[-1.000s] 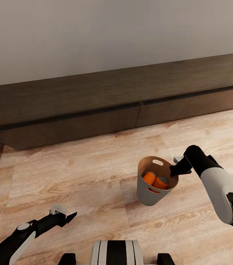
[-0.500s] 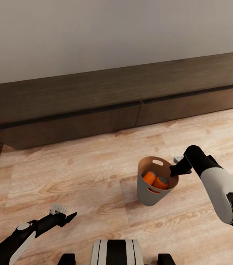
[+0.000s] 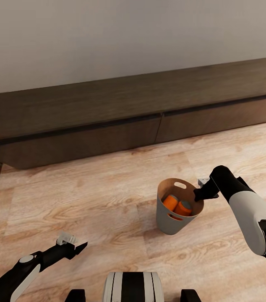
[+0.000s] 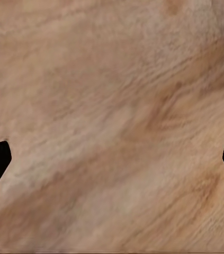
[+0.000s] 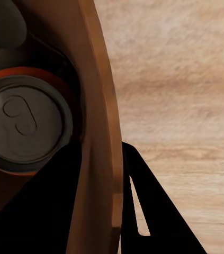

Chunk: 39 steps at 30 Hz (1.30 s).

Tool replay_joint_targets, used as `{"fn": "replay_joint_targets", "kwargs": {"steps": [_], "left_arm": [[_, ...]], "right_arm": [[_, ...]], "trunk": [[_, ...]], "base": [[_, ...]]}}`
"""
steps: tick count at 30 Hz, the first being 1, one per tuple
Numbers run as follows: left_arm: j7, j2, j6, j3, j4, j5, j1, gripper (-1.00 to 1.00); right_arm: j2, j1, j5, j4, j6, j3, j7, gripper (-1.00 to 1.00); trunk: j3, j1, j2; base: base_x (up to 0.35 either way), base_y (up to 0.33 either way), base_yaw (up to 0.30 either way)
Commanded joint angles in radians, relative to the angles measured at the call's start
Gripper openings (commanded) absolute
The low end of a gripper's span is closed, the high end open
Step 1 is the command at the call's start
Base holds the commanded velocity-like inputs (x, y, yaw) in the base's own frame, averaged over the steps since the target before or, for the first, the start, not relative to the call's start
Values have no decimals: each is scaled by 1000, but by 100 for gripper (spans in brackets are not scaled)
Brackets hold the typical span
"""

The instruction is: Put the three can of soda from the living room inside the tash can in the kitchen.

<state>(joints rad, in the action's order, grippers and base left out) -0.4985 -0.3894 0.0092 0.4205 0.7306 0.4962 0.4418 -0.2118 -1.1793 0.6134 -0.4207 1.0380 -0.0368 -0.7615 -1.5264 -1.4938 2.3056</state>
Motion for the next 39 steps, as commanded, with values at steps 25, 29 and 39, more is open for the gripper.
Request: {"fn": "replay_joint_targets", "kwargs": {"steps": [25, 29, 39], "left_arm": [[-6, 0, -2, 0, -53, 0, 0, 100], [-5, 0, -2, 0, -53, 0, 0, 100], [-5, 0, -2, 0, -53, 0, 0, 100]], "right_arm": [[-12, 3, -23, 0, 9, -6, -10, -100], [-13, 5, -24, -3, 9, -8, -11, -100], [-14, 6, -25, -4, 9, -9, -12, -100]], "trunk": [[-3, -4, 7], [-16, -19, 35], [-16, -19, 35]], "base": [[0, 0, 0], [0, 0, 0], [0, 0, 0]]}}
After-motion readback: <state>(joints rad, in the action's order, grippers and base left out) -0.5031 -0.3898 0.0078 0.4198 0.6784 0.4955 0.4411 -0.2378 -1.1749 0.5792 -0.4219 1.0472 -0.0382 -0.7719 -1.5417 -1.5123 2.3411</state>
